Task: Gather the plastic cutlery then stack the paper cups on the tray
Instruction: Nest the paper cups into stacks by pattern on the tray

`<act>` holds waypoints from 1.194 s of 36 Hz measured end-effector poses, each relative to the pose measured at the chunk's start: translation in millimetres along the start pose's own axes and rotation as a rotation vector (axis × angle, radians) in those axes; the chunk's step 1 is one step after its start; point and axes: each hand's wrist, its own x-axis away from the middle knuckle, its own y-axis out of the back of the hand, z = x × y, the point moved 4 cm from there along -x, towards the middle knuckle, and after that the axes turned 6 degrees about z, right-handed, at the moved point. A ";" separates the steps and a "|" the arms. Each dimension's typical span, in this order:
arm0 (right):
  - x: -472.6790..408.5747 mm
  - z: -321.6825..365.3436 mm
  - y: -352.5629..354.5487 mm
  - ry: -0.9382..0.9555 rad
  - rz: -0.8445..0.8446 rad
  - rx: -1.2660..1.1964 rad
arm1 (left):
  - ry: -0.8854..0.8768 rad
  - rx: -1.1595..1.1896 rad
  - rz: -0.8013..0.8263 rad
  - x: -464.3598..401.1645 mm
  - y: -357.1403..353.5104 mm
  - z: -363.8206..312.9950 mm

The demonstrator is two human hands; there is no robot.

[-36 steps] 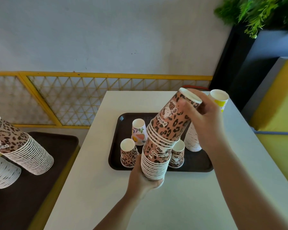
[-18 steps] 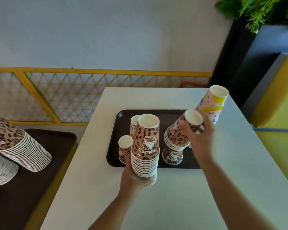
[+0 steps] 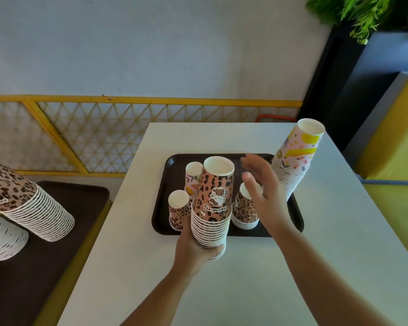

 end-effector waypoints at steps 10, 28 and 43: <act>-0.6 27.2 -7.9 -0.013 0.196 0.050 | -0.041 -0.029 0.025 -2.0 -8.7 -12.5; -22.0 35.9 46.4 -0.060 -0.277 -0.446 | -0.002 -0.033 0.022 -3.5 -5.7 -6.0; -7.5 -32.3 21.9 -0.145 -0.262 0.112 | -0.027 -0.003 0.038 -11.2 -8.3 -2.2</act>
